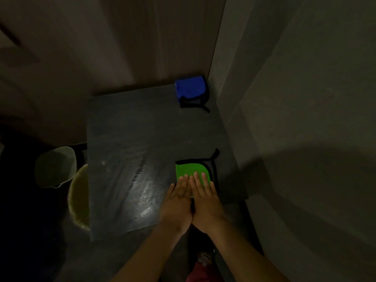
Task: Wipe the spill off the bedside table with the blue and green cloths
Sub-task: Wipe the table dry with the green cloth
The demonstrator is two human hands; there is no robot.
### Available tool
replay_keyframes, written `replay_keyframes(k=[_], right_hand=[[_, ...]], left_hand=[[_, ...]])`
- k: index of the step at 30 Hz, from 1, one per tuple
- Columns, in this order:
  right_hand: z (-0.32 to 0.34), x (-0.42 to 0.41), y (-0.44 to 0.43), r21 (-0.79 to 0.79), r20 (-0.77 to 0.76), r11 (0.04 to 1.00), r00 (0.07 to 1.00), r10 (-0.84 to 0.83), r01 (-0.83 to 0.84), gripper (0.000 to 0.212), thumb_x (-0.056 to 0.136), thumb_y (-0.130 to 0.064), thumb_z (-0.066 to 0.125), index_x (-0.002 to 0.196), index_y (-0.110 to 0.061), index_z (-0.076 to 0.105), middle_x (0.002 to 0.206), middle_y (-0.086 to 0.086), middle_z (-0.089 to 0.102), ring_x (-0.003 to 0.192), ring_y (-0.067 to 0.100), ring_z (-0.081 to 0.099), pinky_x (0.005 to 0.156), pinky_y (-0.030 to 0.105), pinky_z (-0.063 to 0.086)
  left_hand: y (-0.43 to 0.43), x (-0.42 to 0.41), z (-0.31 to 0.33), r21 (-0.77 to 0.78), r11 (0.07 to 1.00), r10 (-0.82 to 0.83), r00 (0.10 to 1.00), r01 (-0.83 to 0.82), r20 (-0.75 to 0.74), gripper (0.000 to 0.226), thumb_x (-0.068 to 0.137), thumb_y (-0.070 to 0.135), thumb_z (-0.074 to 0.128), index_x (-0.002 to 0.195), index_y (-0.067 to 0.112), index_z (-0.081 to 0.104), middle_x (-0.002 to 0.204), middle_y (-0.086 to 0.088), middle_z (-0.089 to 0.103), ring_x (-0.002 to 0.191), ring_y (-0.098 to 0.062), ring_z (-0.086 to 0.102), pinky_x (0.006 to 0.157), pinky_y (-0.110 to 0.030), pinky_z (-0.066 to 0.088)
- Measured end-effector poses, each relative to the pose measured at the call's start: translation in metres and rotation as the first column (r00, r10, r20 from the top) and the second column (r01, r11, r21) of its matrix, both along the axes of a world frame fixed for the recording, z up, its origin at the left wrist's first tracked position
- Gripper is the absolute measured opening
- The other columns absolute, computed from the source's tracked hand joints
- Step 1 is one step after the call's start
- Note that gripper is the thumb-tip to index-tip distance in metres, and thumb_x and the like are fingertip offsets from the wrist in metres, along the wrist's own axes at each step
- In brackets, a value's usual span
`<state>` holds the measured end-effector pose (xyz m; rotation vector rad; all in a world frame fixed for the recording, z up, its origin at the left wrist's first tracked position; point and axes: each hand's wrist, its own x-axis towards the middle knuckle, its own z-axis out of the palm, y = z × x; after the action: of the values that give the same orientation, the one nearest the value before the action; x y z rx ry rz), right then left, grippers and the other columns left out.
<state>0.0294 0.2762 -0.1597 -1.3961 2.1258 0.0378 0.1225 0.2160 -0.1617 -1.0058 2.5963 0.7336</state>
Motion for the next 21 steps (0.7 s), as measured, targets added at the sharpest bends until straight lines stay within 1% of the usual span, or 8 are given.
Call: replay_keyframes(k=[5,9,13,18,21], right_hand=[[-0.003,-0.010,0.011,-0.021,-0.021,1.000,1.000,0.009,-0.010,0.072,0.097,-0.032,0.032,0.145,-0.020,-0.021,0.144,-0.005,-0.036,0.137,0.019,-0.033,0.114,0.034,-0.019],[-0.009,-0.034,0.032,-0.029,-0.053,1.000,0.999,0.001,-0.002,0.077,0.093,-0.029,0.037,0.145,-0.020,-0.019,0.145,-0.004,-0.034,0.136,0.019,-0.033,0.111,0.032,-0.020],[-0.014,-0.061,0.053,-0.030,-0.061,0.999,0.998,-0.035,0.033,0.079,0.094,-0.034,0.039,0.145,-0.022,-0.019,0.147,-0.005,-0.032,0.136,0.019,-0.034,0.110,0.028,-0.021],[-0.020,-0.066,0.066,-0.016,-0.067,0.999,0.997,-0.040,0.039,0.083,0.093,-0.039,0.040,0.138,-0.025,-0.028,0.145,-0.005,-0.035,0.133,0.018,-0.039,0.108,0.028,-0.024],[-0.020,-0.057,0.075,0.004,-0.061,0.999,0.997,-0.040,0.041,0.086,0.090,-0.042,0.041,0.139,-0.024,-0.027,0.147,-0.002,-0.034,0.136,0.021,-0.036,0.111,0.032,-0.020]], left_hand=[[0.012,-0.011,-0.001,-0.004,1.000,-0.003,1.000,0.003,0.024,0.062,0.099,0.026,0.024,0.147,0.015,-0.013,0.159,-0.002,-0.015,0.145,-0.013,-0.017,0.119,-0.030,-0.010],[0.028,-0.035,-0.001,-0.009,0.999,-0.043,0.999,0.043,0.007,0.067,0.097,0.028,0.030,0.149,0.014,-0.010,0.159,-0.003,-0.012,0.146,-0.015,-0.015,0.121,-0.032,-0.008],[0.044,-0.064,-0.003,-0.011,0.995,-0.100,0.995,0.100,0.012,0.065,0.098,0.029,0.028,0.149,0.014,-0.010,0.160,-0.004,-0.012,0.146,-0.017,-0.015,0.121,-0.033,-0.008],[0.053,-0.069,-0.003,-0.010,0.993,-0.114,0.993,0.114,-0.005,0.064,0.098,0.026,0.028,0.149,0.013,-0.009,0.160,-0.004,-0.011,0.147,-0.017,-0.014,0.120,-0.033,-0.010],[0.061,-0.057,-0.002,-0.007,0.993,-0.121,0.992,0.121,-0.034,0.064,0.098,0.024,0.028,0.149,0.012,-0.008,0.160,-0.004,-0.011,0.147,-0.016,-0.013,0.117,-0.031,-0.014]])
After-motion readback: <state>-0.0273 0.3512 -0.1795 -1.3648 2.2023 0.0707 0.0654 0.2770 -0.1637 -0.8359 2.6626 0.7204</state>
